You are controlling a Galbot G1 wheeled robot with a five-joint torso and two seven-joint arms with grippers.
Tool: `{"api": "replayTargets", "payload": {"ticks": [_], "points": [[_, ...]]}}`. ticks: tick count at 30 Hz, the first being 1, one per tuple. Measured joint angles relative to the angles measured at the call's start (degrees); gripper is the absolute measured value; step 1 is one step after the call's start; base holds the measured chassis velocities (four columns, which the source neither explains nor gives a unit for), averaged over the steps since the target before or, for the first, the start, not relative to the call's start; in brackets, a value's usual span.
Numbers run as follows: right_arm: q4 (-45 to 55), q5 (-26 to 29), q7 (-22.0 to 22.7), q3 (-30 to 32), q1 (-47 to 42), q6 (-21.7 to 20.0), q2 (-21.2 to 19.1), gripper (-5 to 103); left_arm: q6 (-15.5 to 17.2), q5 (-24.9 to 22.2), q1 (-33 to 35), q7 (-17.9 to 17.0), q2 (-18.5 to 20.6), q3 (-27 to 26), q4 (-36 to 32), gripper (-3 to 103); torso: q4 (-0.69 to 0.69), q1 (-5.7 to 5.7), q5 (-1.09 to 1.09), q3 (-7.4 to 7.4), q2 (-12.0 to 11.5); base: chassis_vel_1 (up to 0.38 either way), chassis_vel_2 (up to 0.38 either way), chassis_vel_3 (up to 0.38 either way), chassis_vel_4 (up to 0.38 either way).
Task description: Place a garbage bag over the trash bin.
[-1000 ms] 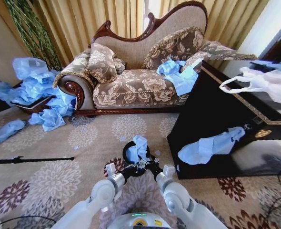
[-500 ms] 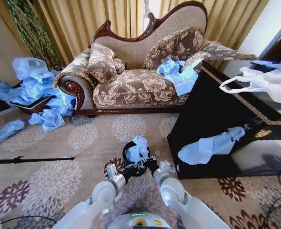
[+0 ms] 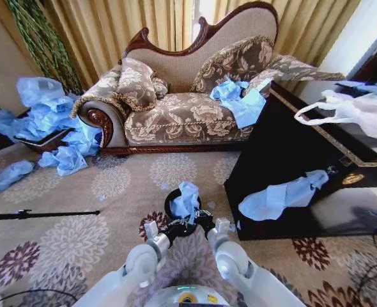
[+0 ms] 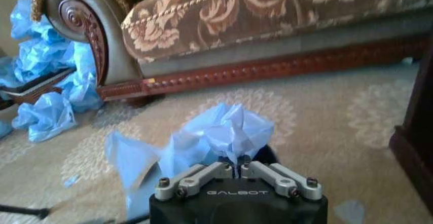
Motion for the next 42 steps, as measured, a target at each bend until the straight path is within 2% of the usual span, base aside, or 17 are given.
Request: {"api": "replayTargets", "payload": {"ticks": [1, 3, 6, 8, 10, 12, 14, 15, 17, 19, 20, 24, 26, 30, 33, 36, 42], "points": [[0.0, 0.0, 0.0, 0.0, 0.0, 0.0, 0.0, 0, 0.0, 0.0, 0.0, 0.0, 0.0, 0.0, 0.0, 2, 0.0, 0.0, 0.0, 0.0, 0.0, 0.0, 0.0, 0.0, 0.0], [-0.3, -2.7, -0.5, 0.4, -0.6, 1.4, 0.3, 0, -0.7, 2.1, 1.5, -1.1, 1.0, -0.9, -0.7, 19, -0.01, 0.0, 0.0, 0.0, 0.0, 0.0, 0.0, 0.0, 0.0], [-0.3, -4.0, -1.1, 0.4, -1.0, 2.3, 0.9, 0, -1.4, 3.3, 3.4, -1.4, 2.6, -2.3, -2.0, 24, 0.01, 0.0, 0.0, 0.0, 0.0, 0.0, 0.0, 0.0, 0.0], [-0.3, -4.9, -1.5, 0.1, -1.6, 3.0, 1.6, 0, -1.9, 4.0, 5.7, -1.4, 4.7, -4.7, -3.5, 35, 0.0, 0.0, 0.0, 0.0, 0.0, 0.0, 0.0, 0.0, 0.0], [-0.3, -5.5, -1.7, 0.1, -2.0, 3.4, 1.9, 0, -2.3, 4.5, 6.6, -1.3, 5.5, -5.9, -4.2, 35, 0.02, 0.0, 0.0, 0.0, 0.0, 0.0, 0.0, 0.0, 0.0], [0.5, -7.0, -2.4, 0.1, -3.7, 4.1, 2.5, 0, -3.7, 4.5, 6.9, -0.9, 8.2, -8.0, -5.2, 51, 0.03, 0.0, 0.0, 0.0, 0.0, 0.0, 0.0, 0.0, 0.0], [0.8, -7.3, -2.6, 0.2, -4.4, 4.3, 2.7, 0, -3.8, 3.9, 6.3, -0.9, 8.9, -8.1, -5.2, 51, 0.03, 0.0, 0.0, 0.0, 0.0, 0.0, 0.0, 0.0, 0.0], [1.4, -8.3, -3.0, 0.4, -5.8, 4.6, 3.1, 0, -3.8, 1.3, 3.8, -1.0, 10.7, -8.2, -5.0, 57, -0.05, -0.01, -0.01, 0.0, 0.0, 0.0, 0.0, 0.0, 0.0], [1.4, -9.4, -3.4, 0.2, -6.5, 5.1, 3.7, 0, -3.5, -4.0, 0.1, -1.8, 12.2, -8.2, -4.5, 68, -0.02, 0.0, 0.0, 0.0, 0.0, 0.0, 0.0, 0.0, 0.0], [1.4, -9.7, -3.5, -0.1, -6.6, 5.2, 3.8, 0, -3.3, -5.4, -1.1, -2.1, 12.5, -8.2, -4.3, 68, -0.02, 0.0, 0.01, 0.0, 0.0, 0.0, 0.0, 0.0, 0.0], [1.1, -10.0, -3.7, -0.7, -6.2, 5.4, 4.0, 0, -2.8, -8.0, -3.4, -3.0, 12.9, -8.0, -3.7, 78, -0.03, 0.0, 0.0, 0.0, 0.0, 0.0, 0.0, 0.0, 0.0], [0.3, -10.0, -4.1, -2.7, -4.3, 5.6, 3.8, 0, -0.5, -9.2, -8.2, -5.7, 12.5, -6.3, -1.1, 89, 0.04, 0.0, 0.01, 0.0, 0.0, 0.0, 0.0, 0.0, 0.0], [0.1, -10.0, -4.3, -3.3, -4.0, 5.7, 3.6, 0, 1.2, -8.9, -11.0, -6.8, 12.0, -4.7, 0.6, 96, 0.01, 0.0, -0.03, 0.0, 0.0, 0.0, 0.0, 0.0, 0.0], [0.1, -10.0, -4.4, -3.9, -4.1, 5.8, 3.2, 0, 3.7, -9.3, -17.3, -9.0, 10.4, -0.4, 4.4, 97, 0.0, 0.0, 0.01, 0.0, 0.0, 0.0, 0.0, 0.0, 0.0], [0.4, -10.1, -4.4, -3.9, -4.6, 5.9, 3.0, 0, 4.5, -9.5, -20.3, -9.8, 9.4, 1.9, 6.6, 92, -0.01, 0.0, 0.0, 0.0, 0.0, 0.0, 0.0, 0.0, 0.0], [0.9, -10.1, -4.4, -3.8, -5.3, 5.9, 2.8, 0, 5.7, -9.2, -23.7, -10.8, 8.1, 4.6, 9.9, 78, -0.02, 0.0, 0.01, 0.0, 0.0, 0.0, 0.0, 0.0, 0.0], [1.5, -10.1, -4.4, -4.3, -5.4, 5.9, 2.6, 0, 7.6, -7.3, -24.3, -12.6, 7.4, 5.2, 12.0, 61, 0.01, 0.0, 0.01, 0.0, 0.0, 0.0, 0.0, 0.0, 0.0]]}}
